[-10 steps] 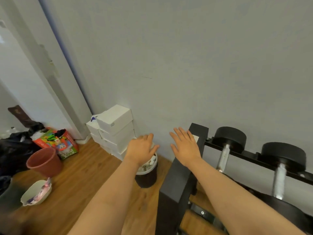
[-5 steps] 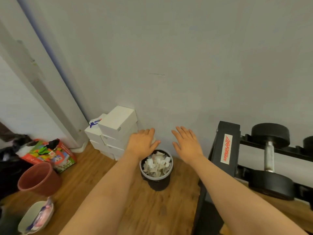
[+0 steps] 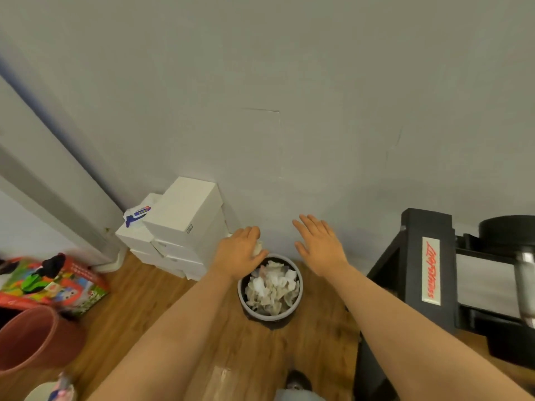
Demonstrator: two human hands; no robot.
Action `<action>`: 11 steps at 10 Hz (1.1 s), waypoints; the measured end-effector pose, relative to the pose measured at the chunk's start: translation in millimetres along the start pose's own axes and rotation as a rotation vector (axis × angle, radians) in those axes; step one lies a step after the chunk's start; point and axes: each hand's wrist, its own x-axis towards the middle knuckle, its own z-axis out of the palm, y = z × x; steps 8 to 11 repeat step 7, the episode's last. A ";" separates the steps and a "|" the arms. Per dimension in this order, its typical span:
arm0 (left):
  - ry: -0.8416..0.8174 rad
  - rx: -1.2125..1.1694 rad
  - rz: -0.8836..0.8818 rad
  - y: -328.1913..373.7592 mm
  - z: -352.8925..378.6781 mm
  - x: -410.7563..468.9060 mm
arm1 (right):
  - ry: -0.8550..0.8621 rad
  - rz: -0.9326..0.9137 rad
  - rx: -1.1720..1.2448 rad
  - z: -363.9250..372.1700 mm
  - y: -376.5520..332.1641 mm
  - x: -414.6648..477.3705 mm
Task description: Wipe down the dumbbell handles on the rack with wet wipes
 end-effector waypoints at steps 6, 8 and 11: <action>-0.553 -0.236 -0.026 -87.0 159.5 79.9 | -0.217 0.293 0.062 112.5 -10.5 65.5; -0.629 -0.169 0.029 -102.0 164.5 81.3 | -0.203 0.293 0.088 127.1 -21.3 74.3; -0.629 -0.169 0.029 -102.0 164.5 81.3 | -0.203 0.293 0.088 127.1 -21.3 74.3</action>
